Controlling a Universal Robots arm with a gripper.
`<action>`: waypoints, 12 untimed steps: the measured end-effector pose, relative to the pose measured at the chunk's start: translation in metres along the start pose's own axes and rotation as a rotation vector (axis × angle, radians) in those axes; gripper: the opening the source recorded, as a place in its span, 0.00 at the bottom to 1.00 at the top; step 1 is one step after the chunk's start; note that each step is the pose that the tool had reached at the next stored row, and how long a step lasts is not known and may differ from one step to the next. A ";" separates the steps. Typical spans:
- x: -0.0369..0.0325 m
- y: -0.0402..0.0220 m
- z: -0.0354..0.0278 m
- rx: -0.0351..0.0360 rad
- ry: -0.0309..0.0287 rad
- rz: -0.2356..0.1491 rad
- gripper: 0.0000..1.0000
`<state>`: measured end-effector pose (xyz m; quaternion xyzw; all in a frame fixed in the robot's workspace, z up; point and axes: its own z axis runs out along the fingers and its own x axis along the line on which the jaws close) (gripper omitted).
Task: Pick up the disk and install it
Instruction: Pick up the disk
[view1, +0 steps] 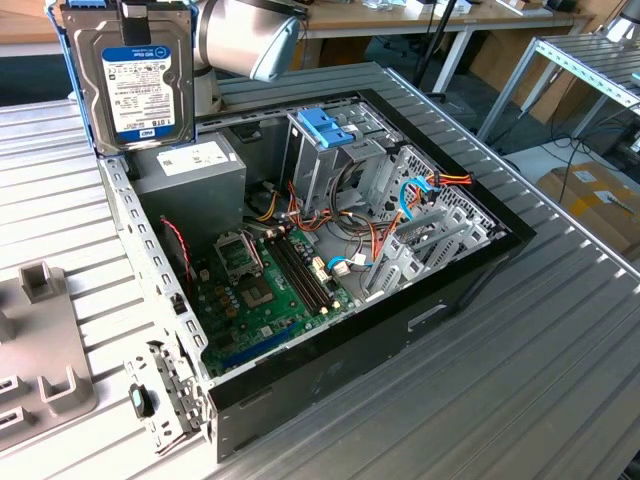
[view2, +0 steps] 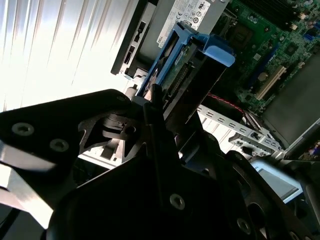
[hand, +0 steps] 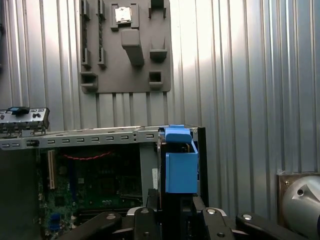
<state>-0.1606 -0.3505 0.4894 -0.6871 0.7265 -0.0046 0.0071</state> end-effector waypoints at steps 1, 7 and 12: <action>0.0000 0.0000 0.0000 -0.0001 0.0001 0.000 0.35; -0.0001 -0.0011 0.0000 -0.0001 0.0000 0.000 0.35; -0.0004 -0.0052 0.0001 0.0000 0.0000 0.000 0.35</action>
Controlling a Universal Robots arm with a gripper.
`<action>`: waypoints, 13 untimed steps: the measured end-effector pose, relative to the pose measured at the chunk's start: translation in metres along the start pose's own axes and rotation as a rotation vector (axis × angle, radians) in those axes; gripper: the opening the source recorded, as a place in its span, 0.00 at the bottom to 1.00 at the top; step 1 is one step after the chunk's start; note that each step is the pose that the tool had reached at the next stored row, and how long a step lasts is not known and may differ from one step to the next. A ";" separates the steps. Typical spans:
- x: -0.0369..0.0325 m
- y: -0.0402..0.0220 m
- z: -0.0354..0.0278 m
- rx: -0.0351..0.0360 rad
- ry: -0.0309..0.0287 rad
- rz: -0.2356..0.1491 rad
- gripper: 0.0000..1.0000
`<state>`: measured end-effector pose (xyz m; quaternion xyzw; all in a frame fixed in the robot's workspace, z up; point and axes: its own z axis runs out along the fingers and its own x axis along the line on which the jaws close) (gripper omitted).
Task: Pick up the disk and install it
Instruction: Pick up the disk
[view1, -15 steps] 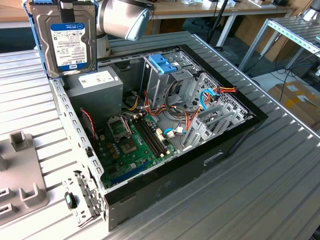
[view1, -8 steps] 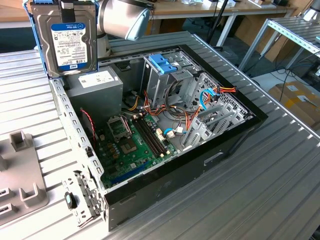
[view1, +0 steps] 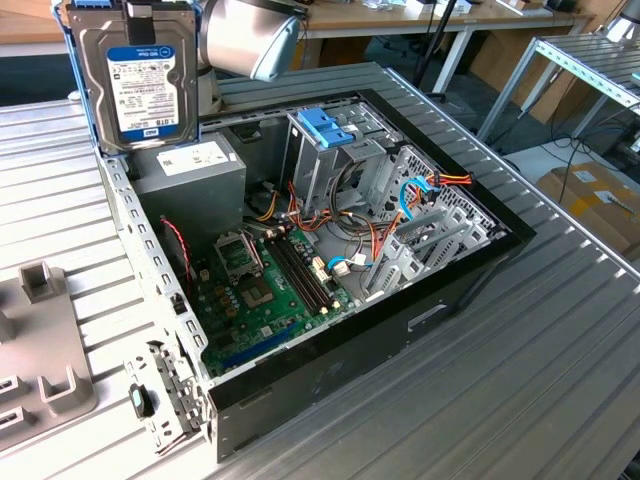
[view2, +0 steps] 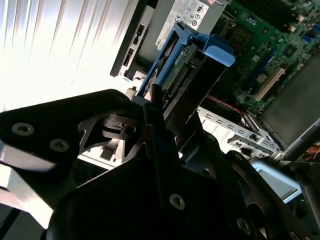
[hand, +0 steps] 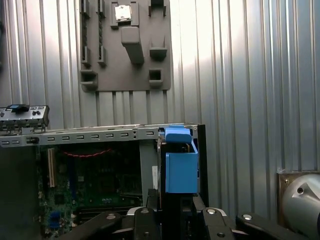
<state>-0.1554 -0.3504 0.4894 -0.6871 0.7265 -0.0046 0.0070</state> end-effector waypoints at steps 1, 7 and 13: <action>-0.0001 -0.0009 0.0000 0.0000 0.0000 0.000 0.35; -0.0012 -0.0121 0.0002 0.0000 0.0000 0.000 0.35; -0.0028 -0.0209 0.0003 0.0000 0.0000 0.000 0.35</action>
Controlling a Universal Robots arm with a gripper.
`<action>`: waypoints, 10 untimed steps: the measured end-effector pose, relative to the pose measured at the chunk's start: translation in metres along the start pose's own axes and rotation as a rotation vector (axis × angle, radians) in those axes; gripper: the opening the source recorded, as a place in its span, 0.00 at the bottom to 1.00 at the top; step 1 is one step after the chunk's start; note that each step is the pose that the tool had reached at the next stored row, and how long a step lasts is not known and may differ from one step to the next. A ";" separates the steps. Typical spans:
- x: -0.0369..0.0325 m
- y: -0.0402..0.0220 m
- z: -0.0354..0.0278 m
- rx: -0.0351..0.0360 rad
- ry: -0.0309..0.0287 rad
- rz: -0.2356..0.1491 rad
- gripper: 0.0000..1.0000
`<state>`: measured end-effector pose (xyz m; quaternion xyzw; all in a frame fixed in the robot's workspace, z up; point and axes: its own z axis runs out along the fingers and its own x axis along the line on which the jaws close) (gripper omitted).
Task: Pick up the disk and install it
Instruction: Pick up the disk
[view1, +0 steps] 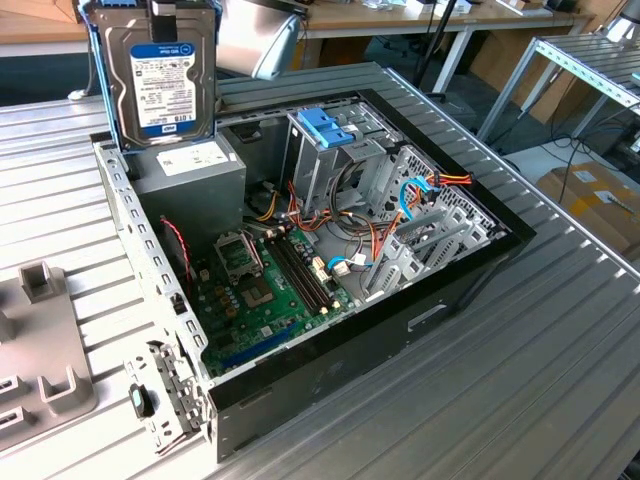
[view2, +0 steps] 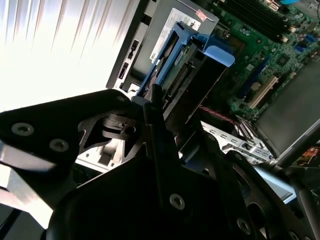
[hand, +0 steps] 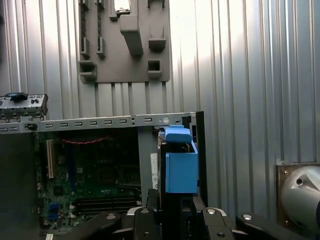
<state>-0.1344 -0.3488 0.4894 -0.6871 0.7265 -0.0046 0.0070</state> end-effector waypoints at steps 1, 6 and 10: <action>-0.0002 -0.0013 0.0000 0.0000 0.0000 0.000 0.35; -0.0024 -0.0134 0.0003 0.0001 -0.0001 0.000 0.35; -0.0040 -0.0247 0.0004 0.0000 0.0000 0.000 0.35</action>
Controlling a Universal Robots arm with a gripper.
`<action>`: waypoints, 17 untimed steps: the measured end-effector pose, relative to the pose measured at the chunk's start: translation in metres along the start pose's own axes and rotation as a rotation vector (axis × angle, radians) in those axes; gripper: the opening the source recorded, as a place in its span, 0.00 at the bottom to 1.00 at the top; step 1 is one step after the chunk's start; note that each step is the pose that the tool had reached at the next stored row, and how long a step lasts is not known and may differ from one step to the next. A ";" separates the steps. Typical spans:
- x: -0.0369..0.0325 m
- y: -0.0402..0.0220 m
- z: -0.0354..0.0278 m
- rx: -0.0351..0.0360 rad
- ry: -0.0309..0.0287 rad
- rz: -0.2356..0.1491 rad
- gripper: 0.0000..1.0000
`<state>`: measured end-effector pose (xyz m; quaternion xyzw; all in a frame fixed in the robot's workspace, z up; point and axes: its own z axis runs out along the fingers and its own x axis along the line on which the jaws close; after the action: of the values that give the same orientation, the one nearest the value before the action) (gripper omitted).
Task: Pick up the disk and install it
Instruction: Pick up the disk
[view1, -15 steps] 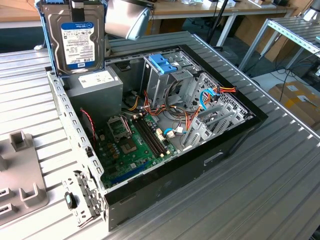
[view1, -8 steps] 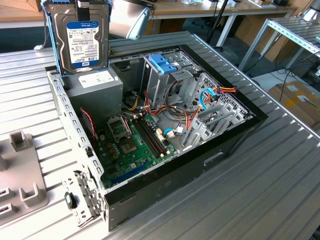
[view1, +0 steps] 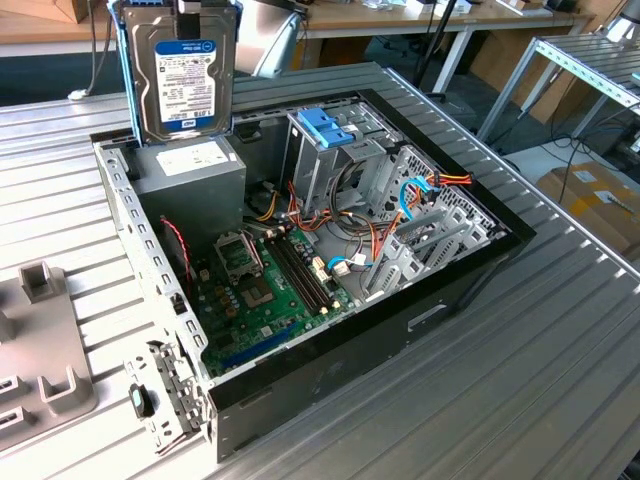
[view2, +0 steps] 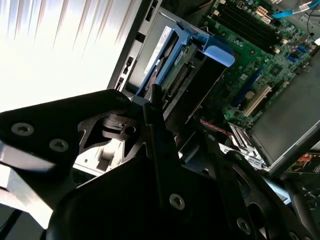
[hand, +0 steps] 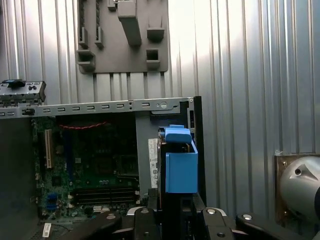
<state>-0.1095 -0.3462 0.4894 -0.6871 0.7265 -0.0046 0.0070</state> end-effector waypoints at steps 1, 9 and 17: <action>-0.0003 -0.0024 0.0000 0.0000 0.0000 0.000 0.35; -0.0030 -0.0266 0.0004 0.0000 0.0000 0.000 0.35; -0.0054 -0.0531 0.0010 0.0000 0.0000 0.000 0.35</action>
<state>-0.0561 -0.3437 0.4893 -0.6871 0.7265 -0.0046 0.0071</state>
